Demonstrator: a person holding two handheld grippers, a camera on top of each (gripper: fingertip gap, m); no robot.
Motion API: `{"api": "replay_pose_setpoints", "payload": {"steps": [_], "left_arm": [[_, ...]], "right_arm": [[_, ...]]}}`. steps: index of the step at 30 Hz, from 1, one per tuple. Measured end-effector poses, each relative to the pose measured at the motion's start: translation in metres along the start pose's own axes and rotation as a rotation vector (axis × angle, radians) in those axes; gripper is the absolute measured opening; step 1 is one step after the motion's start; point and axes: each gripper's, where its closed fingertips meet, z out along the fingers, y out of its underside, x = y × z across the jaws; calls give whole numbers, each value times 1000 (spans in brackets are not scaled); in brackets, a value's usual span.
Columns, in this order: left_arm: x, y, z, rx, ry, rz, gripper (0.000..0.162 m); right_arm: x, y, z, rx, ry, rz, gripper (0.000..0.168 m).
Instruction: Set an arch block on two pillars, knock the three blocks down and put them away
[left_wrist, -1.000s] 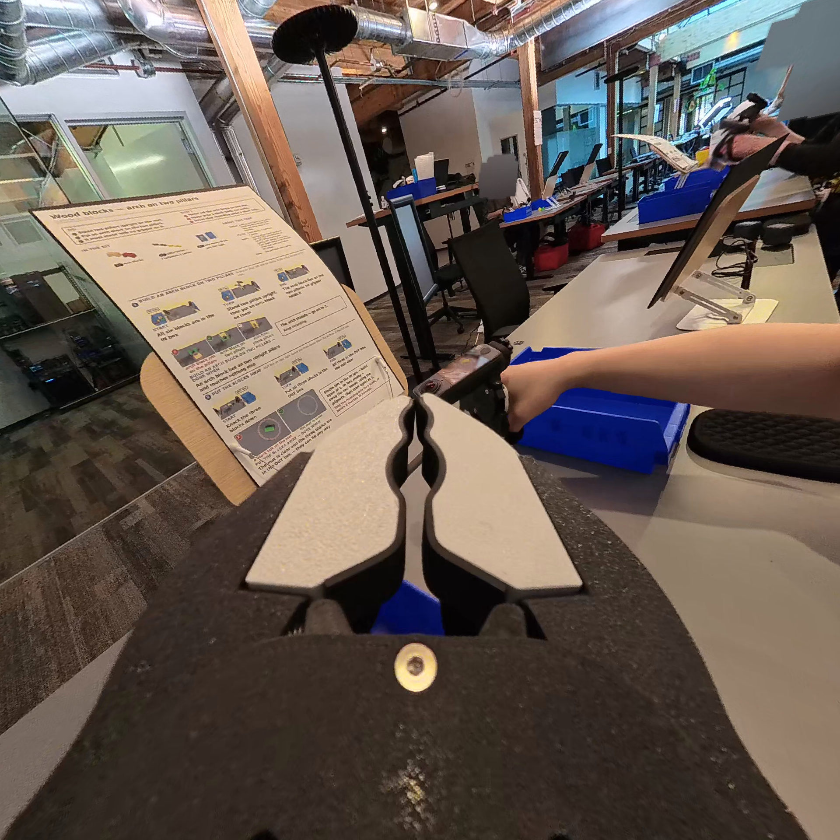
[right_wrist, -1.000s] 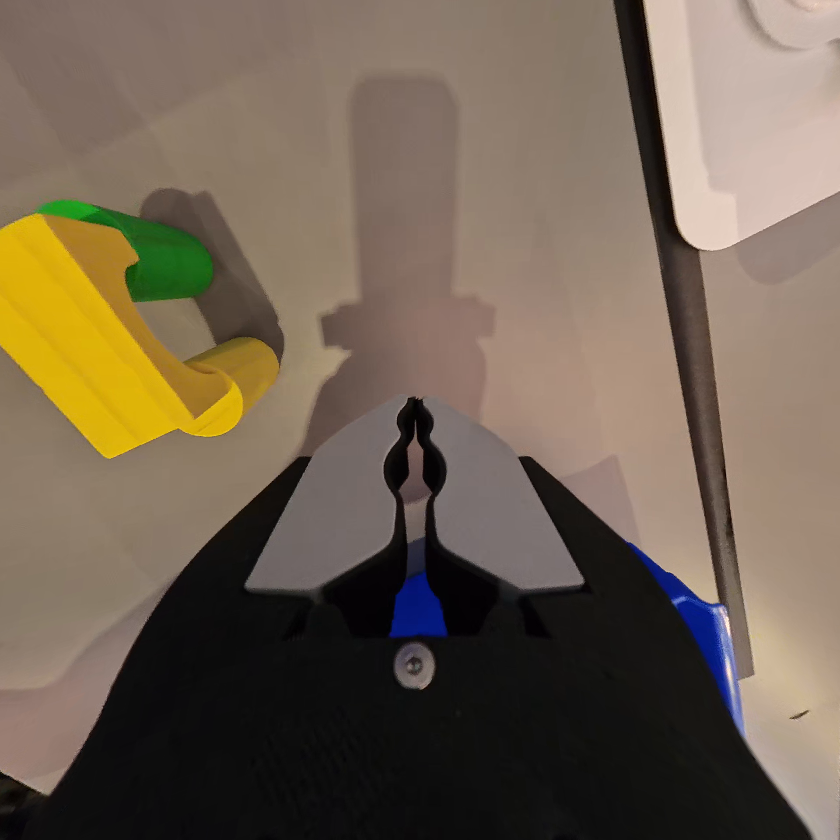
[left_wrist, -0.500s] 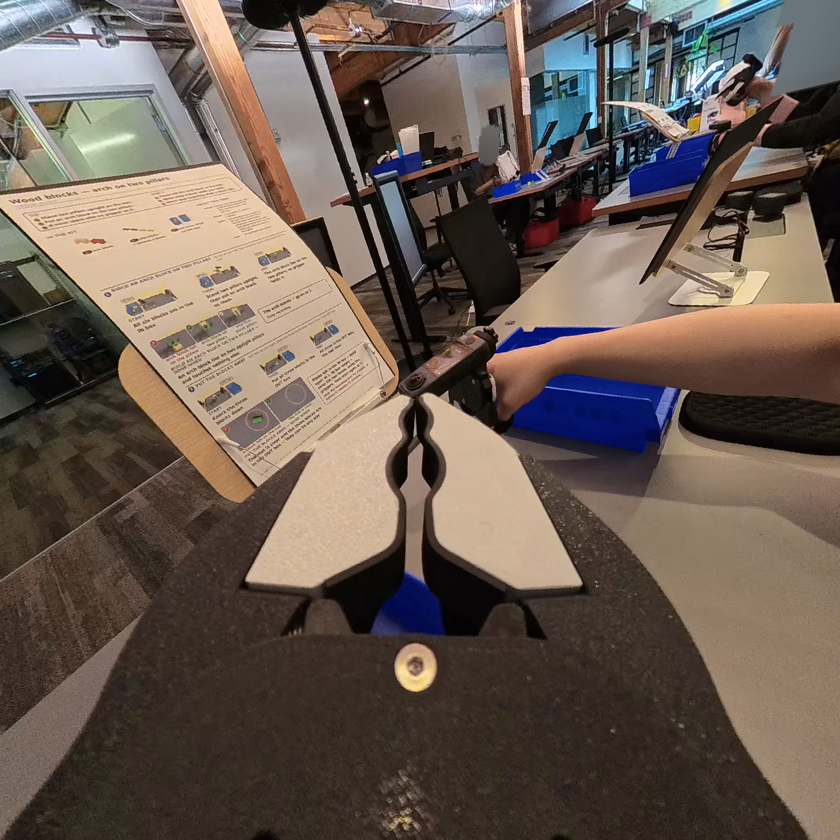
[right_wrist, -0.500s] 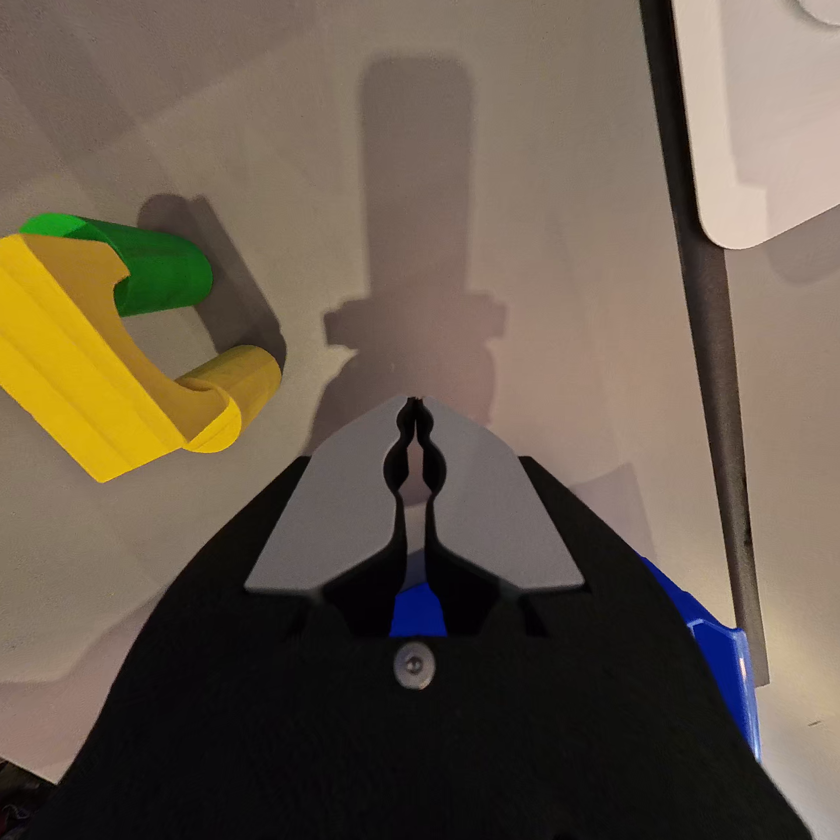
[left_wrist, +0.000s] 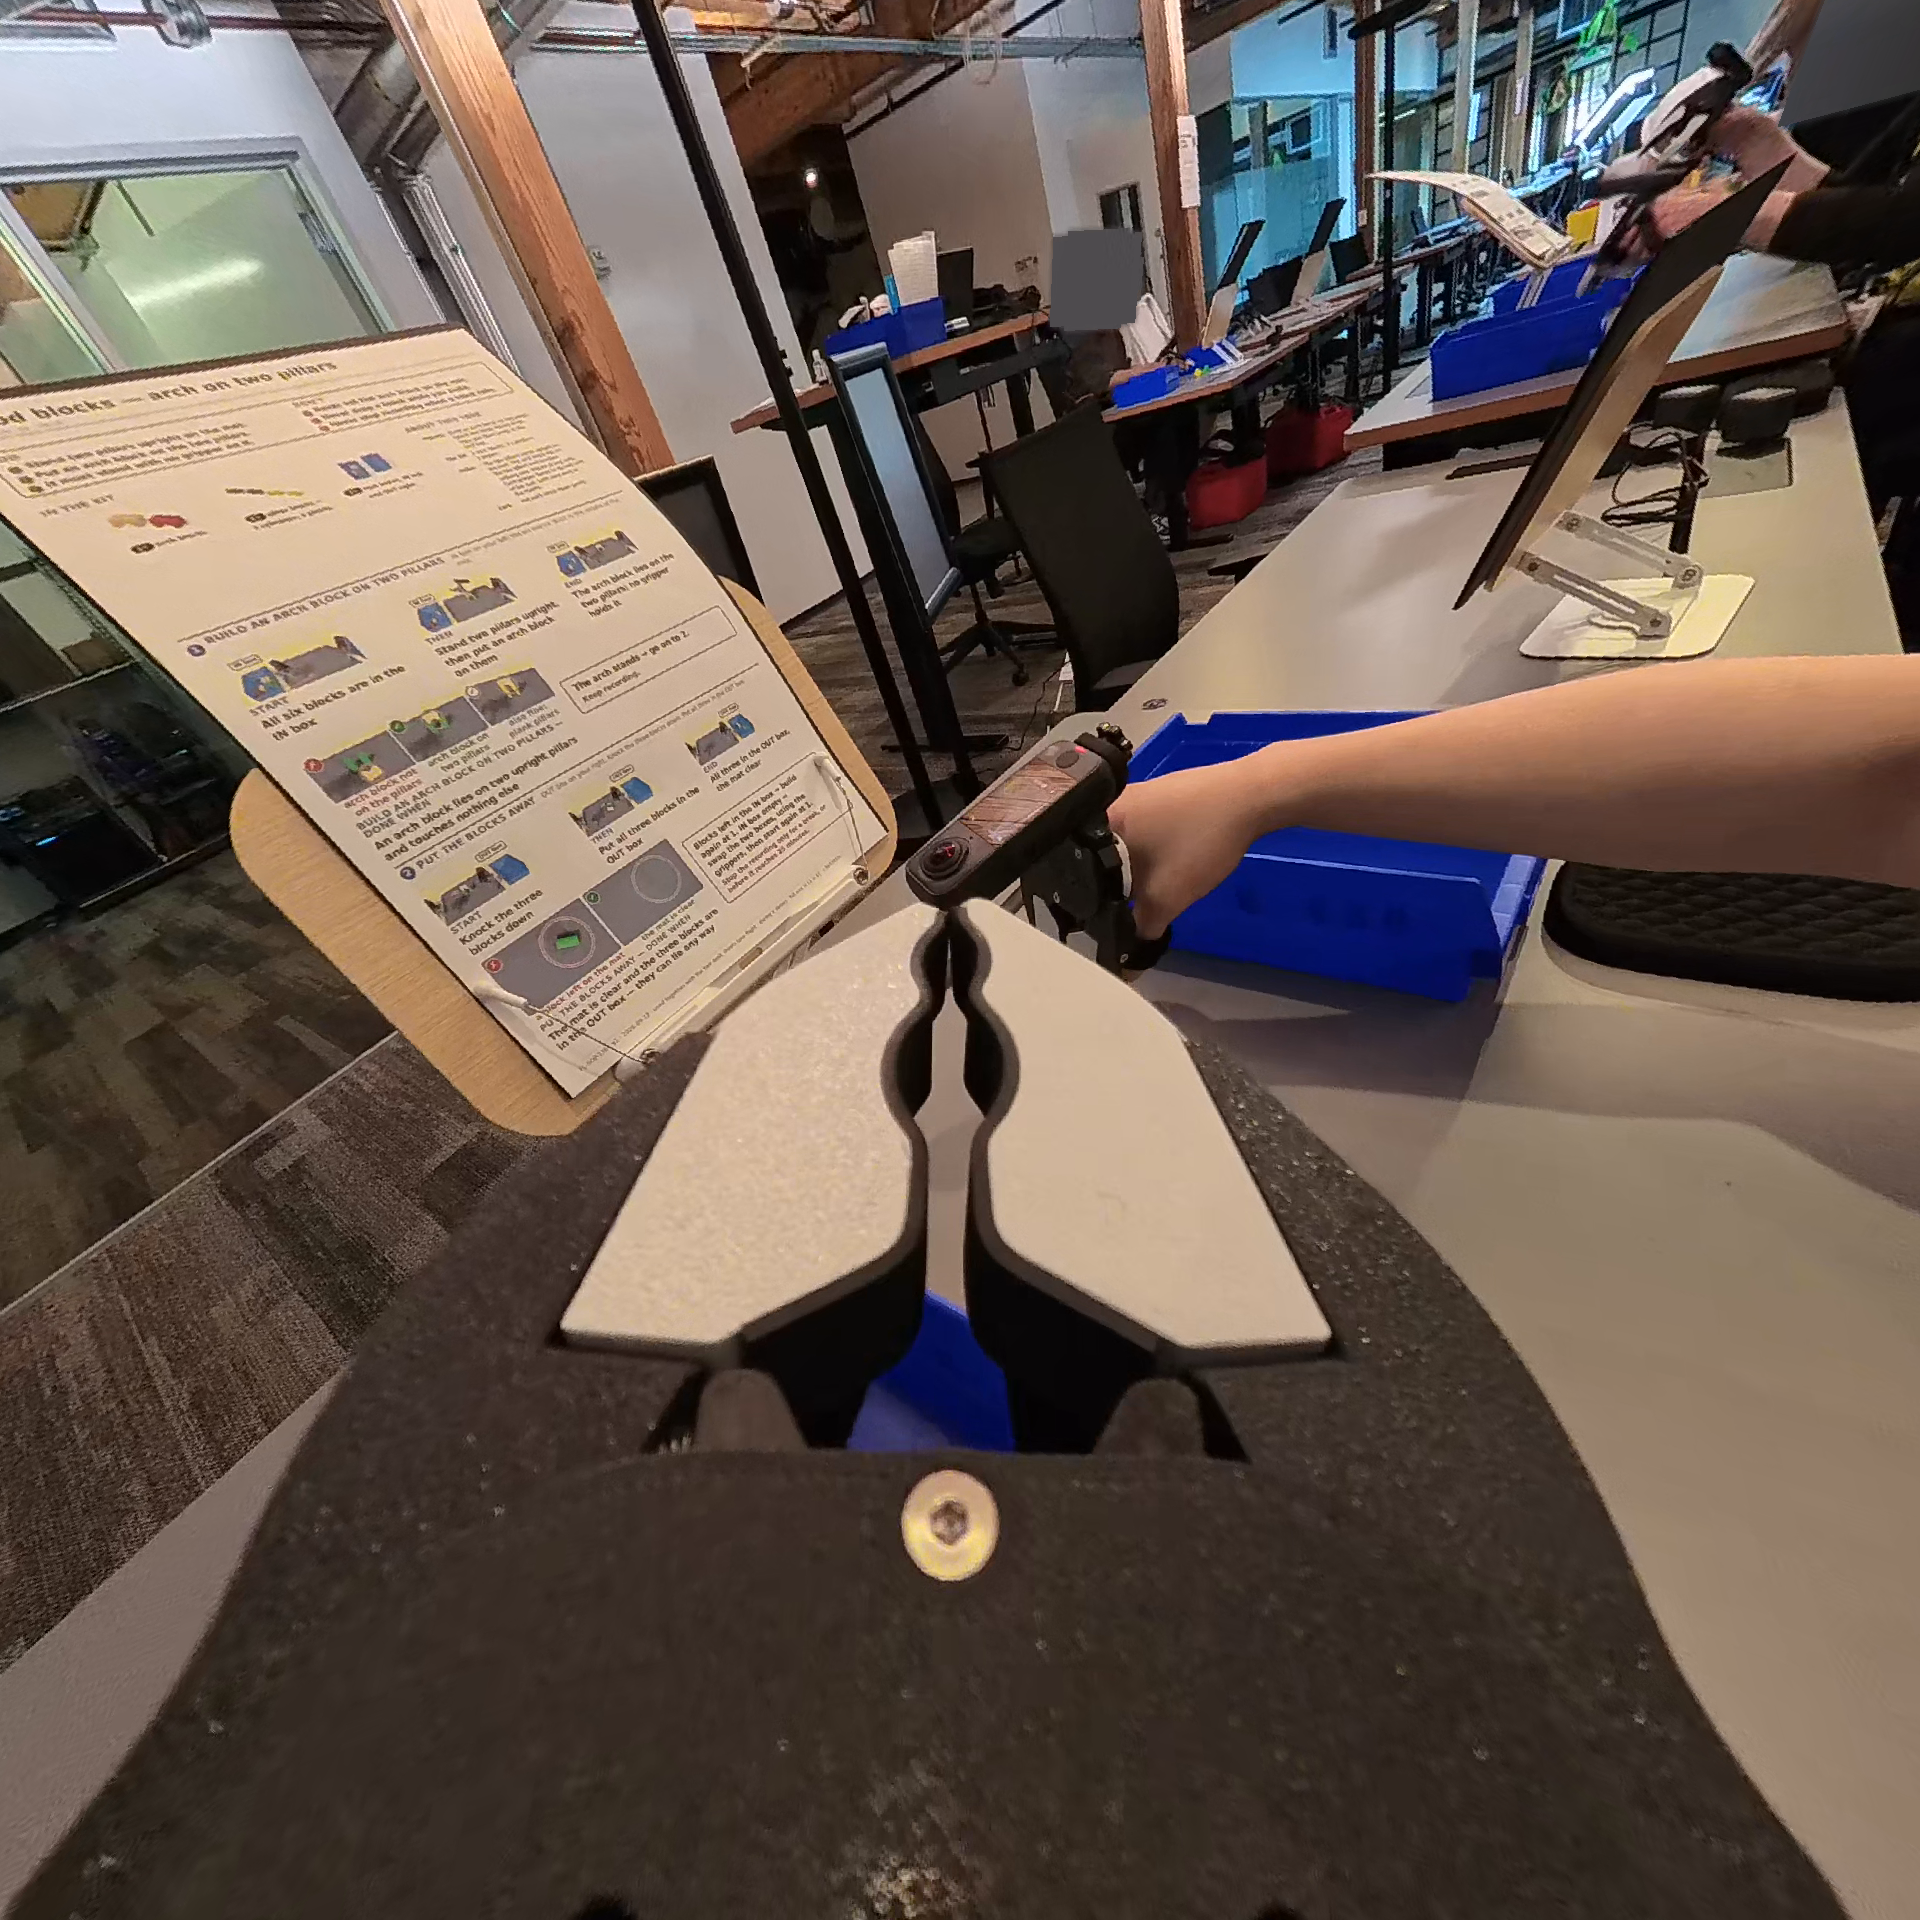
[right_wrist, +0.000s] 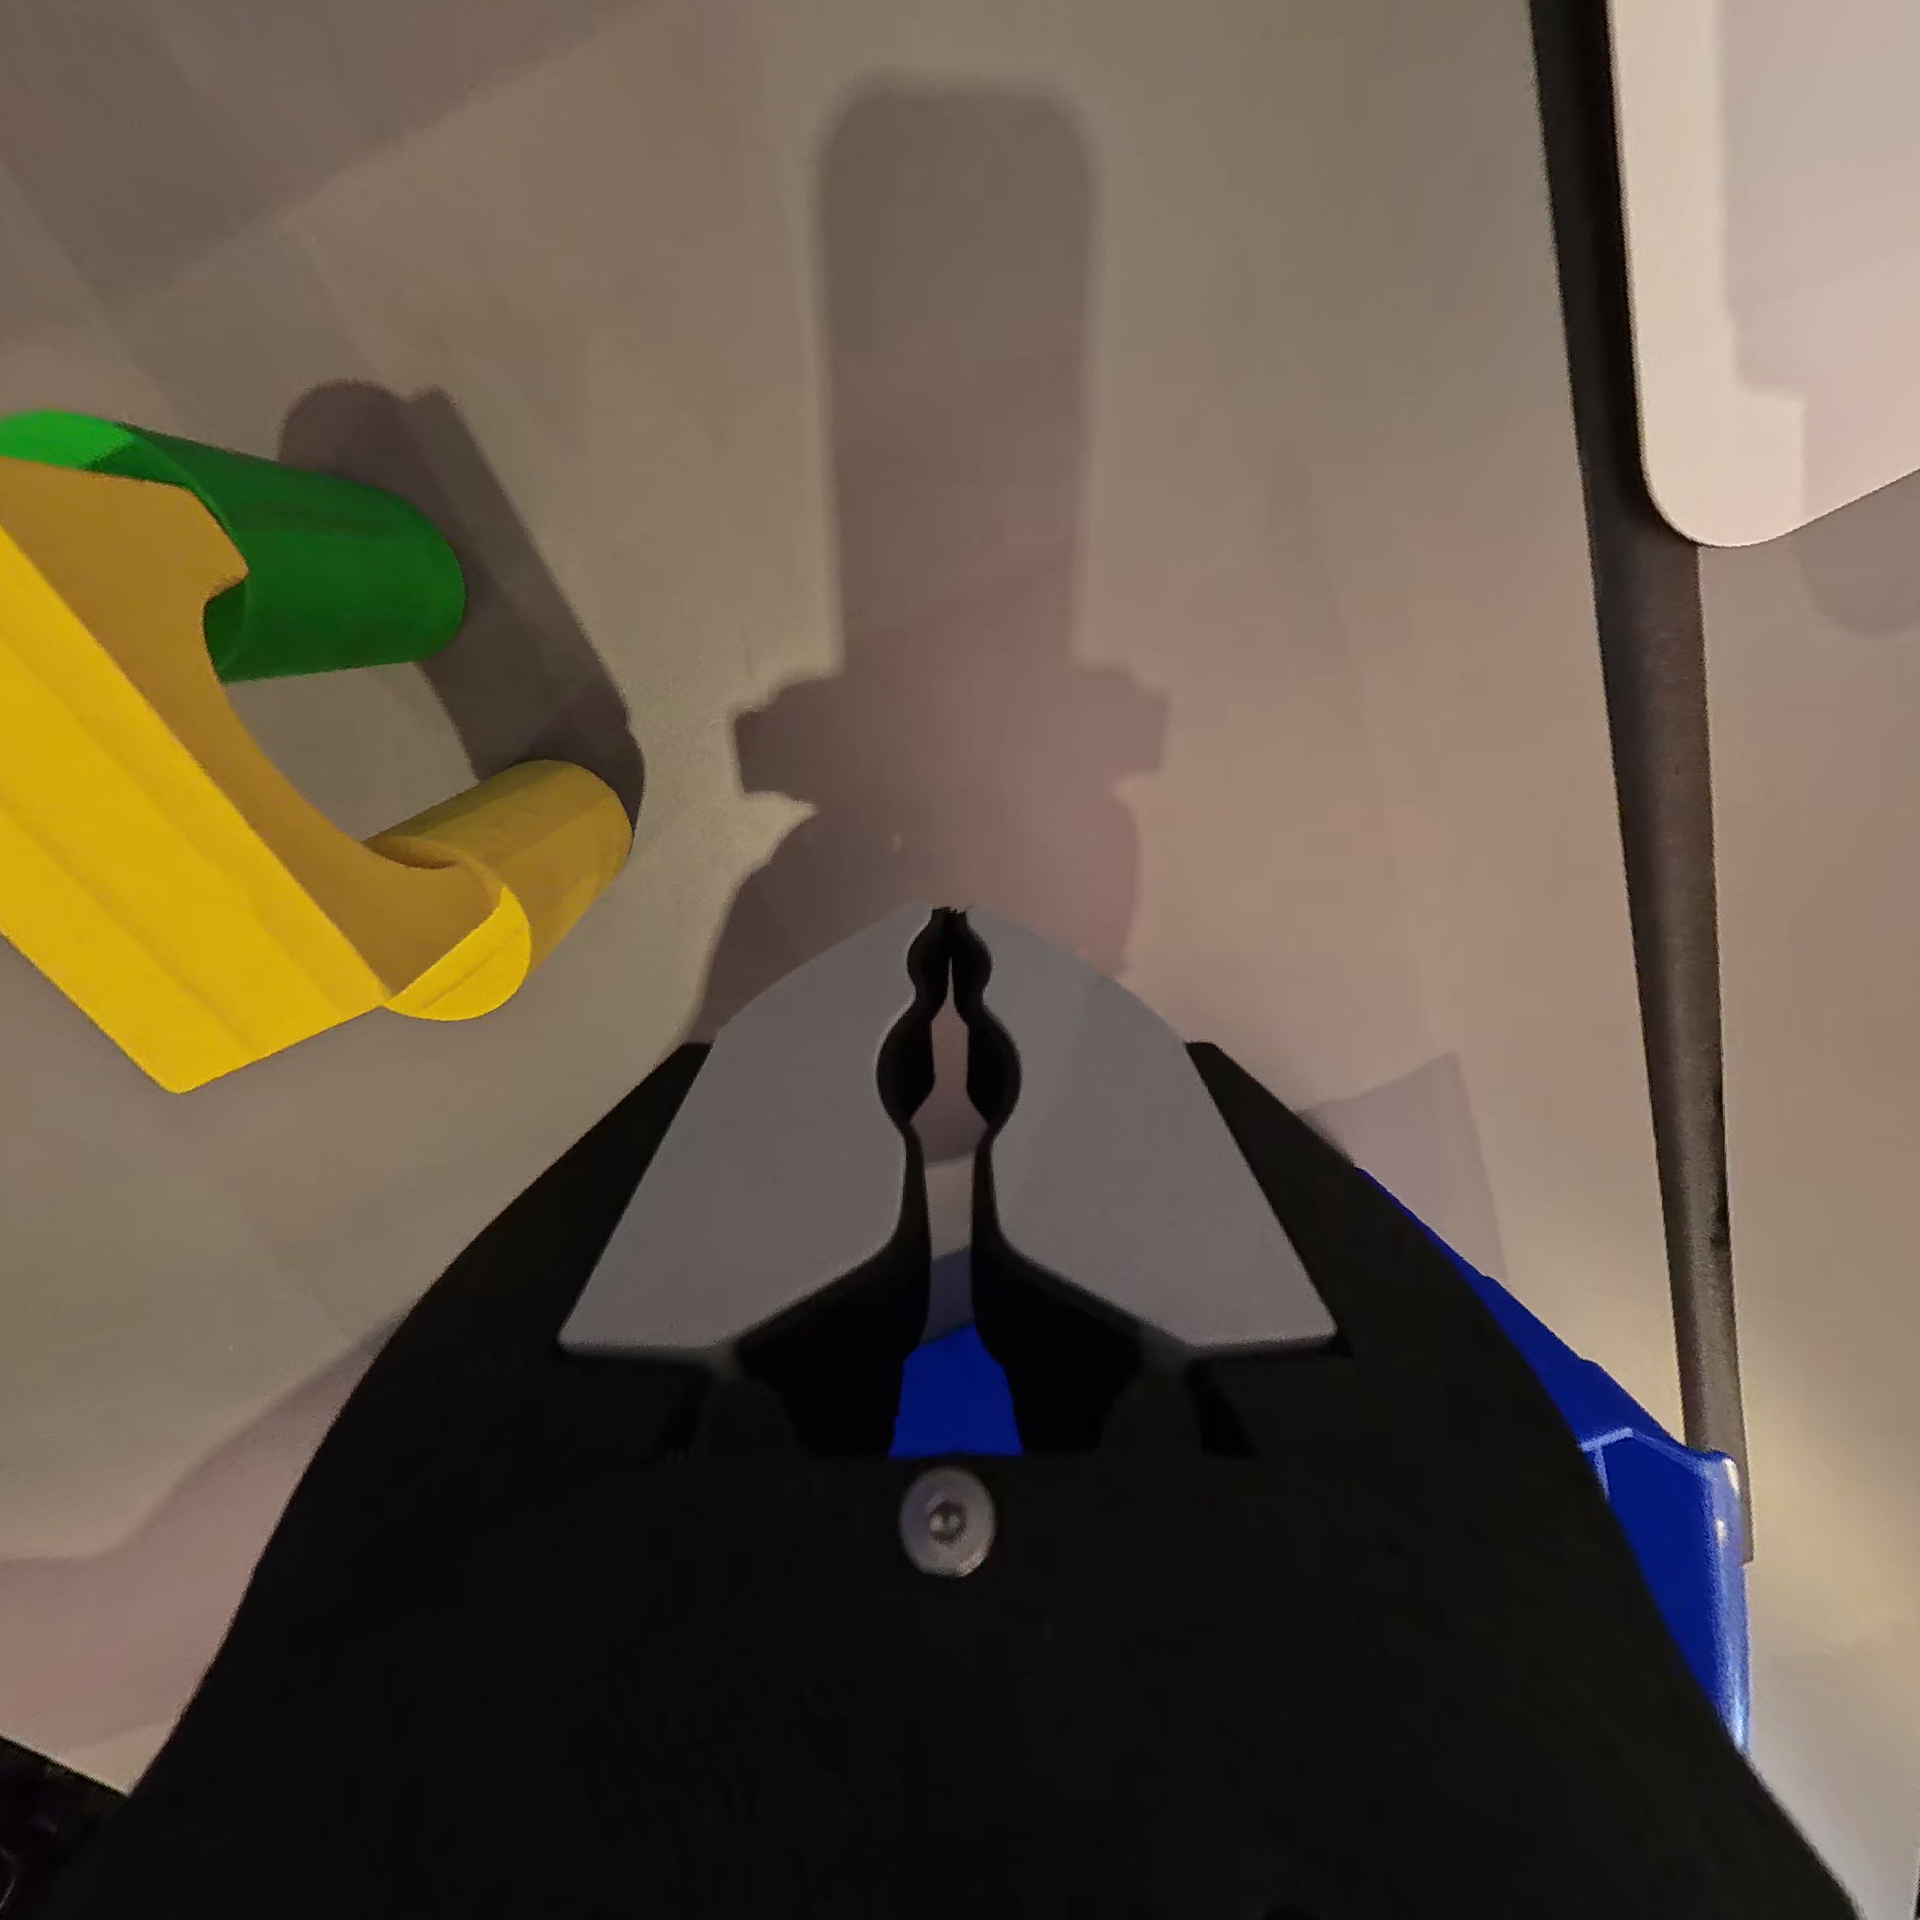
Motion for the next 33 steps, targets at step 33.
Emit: {"api": "replay_pose_setpoints", "payload": {"steps": [33], "left_arm": [[8,9,4,-59,35,15,0]], "right_arm": [[-8,-5,2,-11,-15,-23,1]]}}
